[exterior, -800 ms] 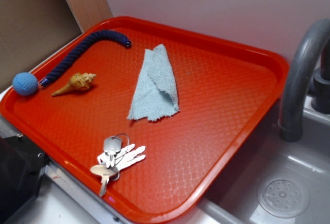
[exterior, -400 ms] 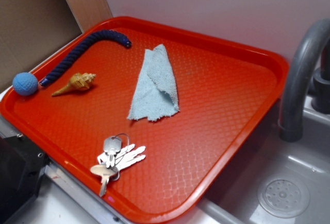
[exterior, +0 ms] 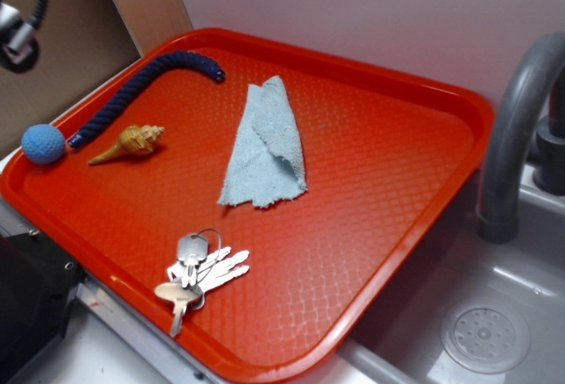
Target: Grab the blue ball.
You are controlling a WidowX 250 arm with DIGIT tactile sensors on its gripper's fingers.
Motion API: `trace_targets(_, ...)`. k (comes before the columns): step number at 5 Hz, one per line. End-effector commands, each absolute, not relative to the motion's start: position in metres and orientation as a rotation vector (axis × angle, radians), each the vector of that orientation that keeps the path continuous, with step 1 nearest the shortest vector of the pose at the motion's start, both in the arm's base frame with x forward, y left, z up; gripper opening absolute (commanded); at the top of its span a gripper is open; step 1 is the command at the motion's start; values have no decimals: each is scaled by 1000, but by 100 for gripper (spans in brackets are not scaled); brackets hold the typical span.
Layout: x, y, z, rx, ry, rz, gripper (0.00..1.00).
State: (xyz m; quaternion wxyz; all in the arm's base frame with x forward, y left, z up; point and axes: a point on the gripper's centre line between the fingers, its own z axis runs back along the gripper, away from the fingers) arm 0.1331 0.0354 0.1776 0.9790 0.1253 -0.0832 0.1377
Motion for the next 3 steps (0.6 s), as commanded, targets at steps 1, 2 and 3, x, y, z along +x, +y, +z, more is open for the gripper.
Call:
trace_targets(1,133,97,132,224,-180,801,100)
trace_targets(2,138,107,102,168,-154,935,100)
trace_targets(3,139,117,85,145,-146,1002,100)
